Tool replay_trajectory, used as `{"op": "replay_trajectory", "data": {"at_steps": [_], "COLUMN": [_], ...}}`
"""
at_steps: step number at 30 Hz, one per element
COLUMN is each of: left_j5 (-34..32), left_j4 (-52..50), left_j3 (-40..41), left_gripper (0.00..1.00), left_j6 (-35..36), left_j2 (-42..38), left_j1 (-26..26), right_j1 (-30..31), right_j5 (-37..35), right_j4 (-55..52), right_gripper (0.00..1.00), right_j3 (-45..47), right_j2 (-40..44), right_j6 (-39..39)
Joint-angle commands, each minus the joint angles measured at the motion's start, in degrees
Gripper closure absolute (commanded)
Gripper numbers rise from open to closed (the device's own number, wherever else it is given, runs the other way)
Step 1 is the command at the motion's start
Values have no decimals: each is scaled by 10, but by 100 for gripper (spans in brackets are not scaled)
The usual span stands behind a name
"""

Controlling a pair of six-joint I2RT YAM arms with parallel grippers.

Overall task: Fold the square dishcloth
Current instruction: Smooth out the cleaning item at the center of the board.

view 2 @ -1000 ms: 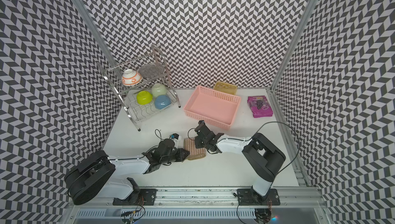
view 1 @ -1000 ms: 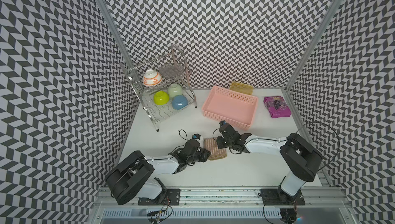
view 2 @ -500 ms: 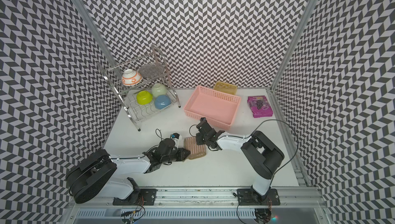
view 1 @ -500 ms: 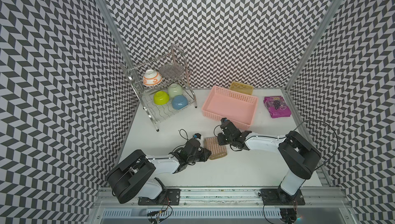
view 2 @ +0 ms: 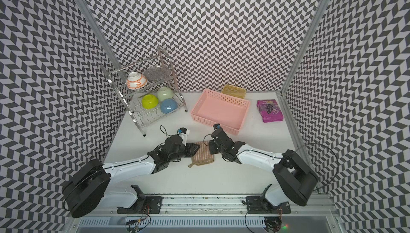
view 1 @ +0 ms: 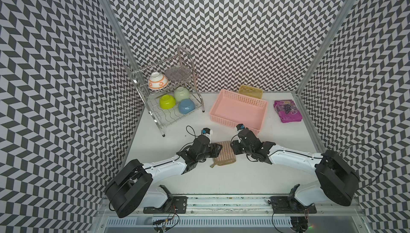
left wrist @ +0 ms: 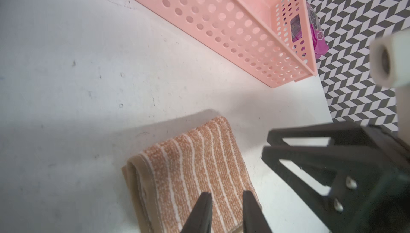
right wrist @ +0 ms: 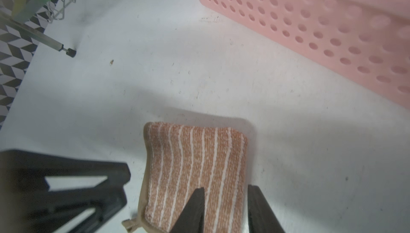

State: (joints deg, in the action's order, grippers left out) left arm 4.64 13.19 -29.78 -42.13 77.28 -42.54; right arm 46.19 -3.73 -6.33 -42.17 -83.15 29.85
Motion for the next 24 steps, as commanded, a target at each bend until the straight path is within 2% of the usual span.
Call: {"op": "replay_trajectory", "data": {"at_steps": [1, 11, 24], "left_j5": [-19, -20, -20], "left_j4": [-4, 16, 22], "left_j3": [-18, -37, -29], "left_gripper": [75, 78, 78], "left_j6": [21, 32, 28], "left_j2": [30, 95, 109], "left_j1": [14, 27, 27], "right_j1": [15, 33, 33], "right_j5": [17, 51, 53], "right_j4": [-4, 26, 50], "right_gripper": [62, 53, 53], "right_j3": [30, 88, 104], "right_j2": [31, 60, 38], "right_j6": [18, 33, 38]}}
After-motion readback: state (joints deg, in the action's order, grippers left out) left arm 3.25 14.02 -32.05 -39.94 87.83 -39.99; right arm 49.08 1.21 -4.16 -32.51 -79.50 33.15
